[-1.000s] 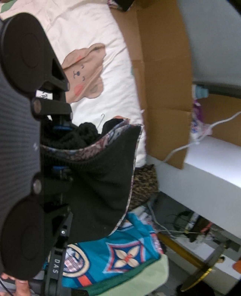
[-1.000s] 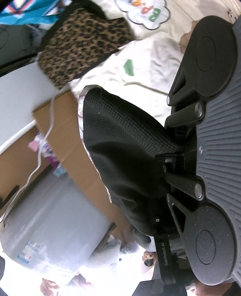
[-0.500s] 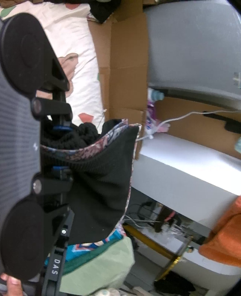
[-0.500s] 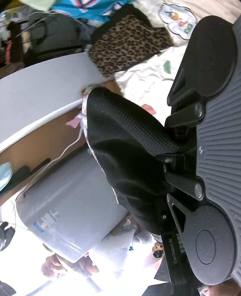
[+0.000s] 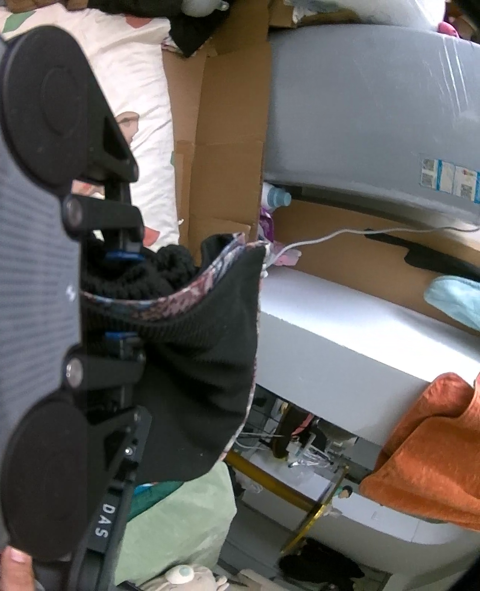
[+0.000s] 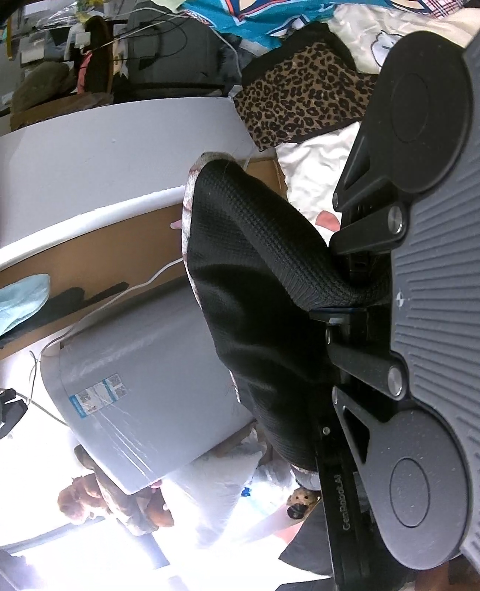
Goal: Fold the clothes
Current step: 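Lift the folded black garment off the duvet with both grippers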
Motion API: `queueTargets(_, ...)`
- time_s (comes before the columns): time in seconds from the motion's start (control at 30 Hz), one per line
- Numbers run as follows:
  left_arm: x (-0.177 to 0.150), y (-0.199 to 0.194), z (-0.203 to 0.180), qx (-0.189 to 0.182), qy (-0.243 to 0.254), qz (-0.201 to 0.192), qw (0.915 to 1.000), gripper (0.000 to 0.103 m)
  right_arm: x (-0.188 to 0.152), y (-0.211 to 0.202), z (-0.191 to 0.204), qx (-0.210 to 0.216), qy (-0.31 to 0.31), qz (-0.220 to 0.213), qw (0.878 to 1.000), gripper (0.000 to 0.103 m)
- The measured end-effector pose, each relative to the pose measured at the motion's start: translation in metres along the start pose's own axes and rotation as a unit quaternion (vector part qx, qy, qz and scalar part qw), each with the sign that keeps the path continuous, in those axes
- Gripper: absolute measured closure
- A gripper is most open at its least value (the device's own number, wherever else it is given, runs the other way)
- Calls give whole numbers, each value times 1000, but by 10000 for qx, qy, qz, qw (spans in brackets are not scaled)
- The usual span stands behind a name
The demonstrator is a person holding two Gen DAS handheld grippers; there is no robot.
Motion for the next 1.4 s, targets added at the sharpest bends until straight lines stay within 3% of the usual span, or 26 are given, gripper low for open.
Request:
queueTargets(0.3,-13,7,-5,123,12,188,9997,68,-12,10,-8,-131,-38,274,9995,95)
queueTargets(0.5,-5,18,-17,104,-224,93,9997,68,-1,3,-19,-225,21,74,9997,95)
queueTargets(0.9,-4,67,-58,-148,-189,209,9995,68,23,-2,-91,-744,45,-144,9971,95)
queueTargets(1.4,6,135,-110,-561,-550,369,9962,68,55,-7,-177,-1087,-119,-273,9936,95)
Point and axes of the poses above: each gripper's, at about its wrist camera, not at the fingertips, and y roughly the way its jaws point, z to its left, x to its top, the point moved 5 cm from there along y, roughly the way its jaws point, and after that the axes turned 4 degrees about y, right-handed, at the moved point
